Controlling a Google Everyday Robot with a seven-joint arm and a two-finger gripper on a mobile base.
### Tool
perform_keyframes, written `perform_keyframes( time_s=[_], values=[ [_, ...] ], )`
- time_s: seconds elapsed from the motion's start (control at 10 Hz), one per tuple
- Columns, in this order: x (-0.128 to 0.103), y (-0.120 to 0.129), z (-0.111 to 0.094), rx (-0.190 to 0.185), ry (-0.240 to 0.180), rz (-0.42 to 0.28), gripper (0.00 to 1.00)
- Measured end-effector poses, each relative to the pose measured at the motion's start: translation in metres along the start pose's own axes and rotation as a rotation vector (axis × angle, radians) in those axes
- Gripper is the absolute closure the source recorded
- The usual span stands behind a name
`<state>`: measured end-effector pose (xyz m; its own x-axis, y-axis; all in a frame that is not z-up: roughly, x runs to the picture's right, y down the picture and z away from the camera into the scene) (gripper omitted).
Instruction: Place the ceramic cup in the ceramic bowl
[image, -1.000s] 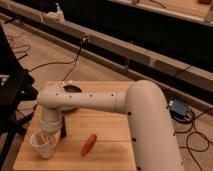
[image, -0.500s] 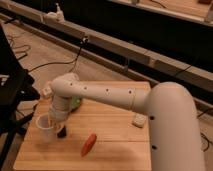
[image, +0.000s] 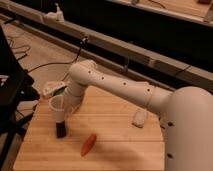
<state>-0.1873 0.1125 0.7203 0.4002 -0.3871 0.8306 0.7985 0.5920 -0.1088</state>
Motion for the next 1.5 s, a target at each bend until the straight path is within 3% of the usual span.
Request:
perform_keyframes(
  time_s=[0.6,1.1,1.5],
  values=[
    [0.007,0.000,-0.001,-0.009,0.010,0.008,1.00],
    [0.082,-0.034,0.005,-0.083,0.093,0.044,1.00],
    [0.147,-0.062,-0.007,-0.048,0.166,0.108,1.00]
  ],
)
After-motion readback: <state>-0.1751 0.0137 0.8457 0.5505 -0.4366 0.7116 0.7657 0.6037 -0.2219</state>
